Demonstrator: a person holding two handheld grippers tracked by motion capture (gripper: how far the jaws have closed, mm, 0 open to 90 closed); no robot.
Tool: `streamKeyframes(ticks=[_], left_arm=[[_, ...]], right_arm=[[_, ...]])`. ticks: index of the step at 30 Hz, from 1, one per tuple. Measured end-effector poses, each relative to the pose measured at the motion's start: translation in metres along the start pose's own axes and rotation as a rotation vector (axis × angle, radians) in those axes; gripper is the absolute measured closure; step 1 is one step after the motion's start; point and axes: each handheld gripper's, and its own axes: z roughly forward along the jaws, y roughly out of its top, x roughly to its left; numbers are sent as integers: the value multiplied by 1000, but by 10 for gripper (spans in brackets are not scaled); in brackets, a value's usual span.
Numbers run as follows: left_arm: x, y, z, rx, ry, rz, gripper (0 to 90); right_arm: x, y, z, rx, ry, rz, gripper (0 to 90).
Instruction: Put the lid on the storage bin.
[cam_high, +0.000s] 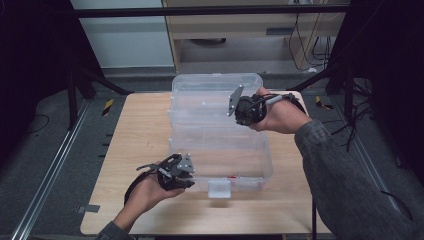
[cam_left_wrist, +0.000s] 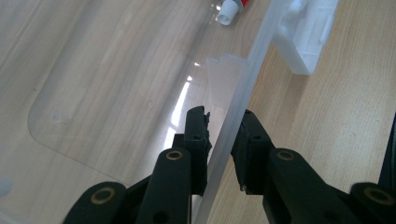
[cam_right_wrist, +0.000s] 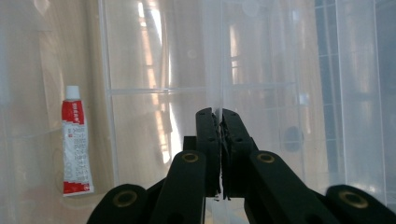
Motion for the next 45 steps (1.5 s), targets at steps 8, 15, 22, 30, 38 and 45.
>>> streamKeyframes(ticks=[8, 15, 22, 30, 38, 45], left_arm=[[-2, 2, 2, -11, 14, -14, 758], [0, 5, 4, -13, 26, -18, 759], [-1, 6, 5, -11, 34, -16, 756], [-7, 4, 6, -19, 39, -87, 752], [-6, 4, 6, -20, 39, -70, 750], [-5, 4, 6, -23, 38, -63, 749]], right_arm=[[-5, -1, 2, 4, 1, 7, 866], [-11, 0, 6, 11, -21, 4, 861], [2, -2, -1, -21, -30, -19, 875], [19, -7, -6, -49, -35, -34, 876], [35, -12, -9, -61, -37, -33, 873], [42, -16, -10, -78, -24, -28, 871]])
